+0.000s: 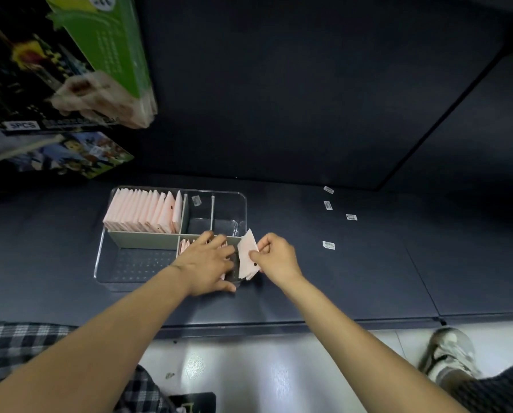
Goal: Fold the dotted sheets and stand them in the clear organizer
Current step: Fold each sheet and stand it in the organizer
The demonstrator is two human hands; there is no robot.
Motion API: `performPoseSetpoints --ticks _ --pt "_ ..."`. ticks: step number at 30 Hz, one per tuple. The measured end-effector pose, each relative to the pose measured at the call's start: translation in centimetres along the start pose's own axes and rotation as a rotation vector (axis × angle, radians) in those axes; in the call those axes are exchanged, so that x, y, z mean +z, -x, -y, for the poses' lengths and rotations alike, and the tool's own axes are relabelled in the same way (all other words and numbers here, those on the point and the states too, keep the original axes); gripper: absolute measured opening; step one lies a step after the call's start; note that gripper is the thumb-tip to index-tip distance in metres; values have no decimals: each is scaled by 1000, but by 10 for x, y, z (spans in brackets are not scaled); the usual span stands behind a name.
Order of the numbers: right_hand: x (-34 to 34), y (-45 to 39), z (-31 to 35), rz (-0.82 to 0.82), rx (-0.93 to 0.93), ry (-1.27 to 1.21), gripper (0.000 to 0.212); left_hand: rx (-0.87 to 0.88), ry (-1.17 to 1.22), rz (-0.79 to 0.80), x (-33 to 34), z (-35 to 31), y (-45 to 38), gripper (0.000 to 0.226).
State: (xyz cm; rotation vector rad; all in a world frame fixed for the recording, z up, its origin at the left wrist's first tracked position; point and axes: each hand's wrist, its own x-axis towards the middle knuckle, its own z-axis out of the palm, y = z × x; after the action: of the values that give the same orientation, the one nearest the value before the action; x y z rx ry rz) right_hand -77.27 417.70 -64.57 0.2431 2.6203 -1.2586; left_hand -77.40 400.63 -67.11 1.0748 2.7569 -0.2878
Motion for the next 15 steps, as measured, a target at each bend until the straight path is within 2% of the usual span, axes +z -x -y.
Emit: performPoseSetpoints --ticks 4,10,15 --pt "9 -2 10 -27 -30 193 21 -20 10 -12 1 0 2 63" --pt "27 1 18 -49 -75 388 4 -25 40 -41 1 -2 2 64" --pt "32 5 10 -83 -113 558 23 -28 70 -68 3 -2 3 60"
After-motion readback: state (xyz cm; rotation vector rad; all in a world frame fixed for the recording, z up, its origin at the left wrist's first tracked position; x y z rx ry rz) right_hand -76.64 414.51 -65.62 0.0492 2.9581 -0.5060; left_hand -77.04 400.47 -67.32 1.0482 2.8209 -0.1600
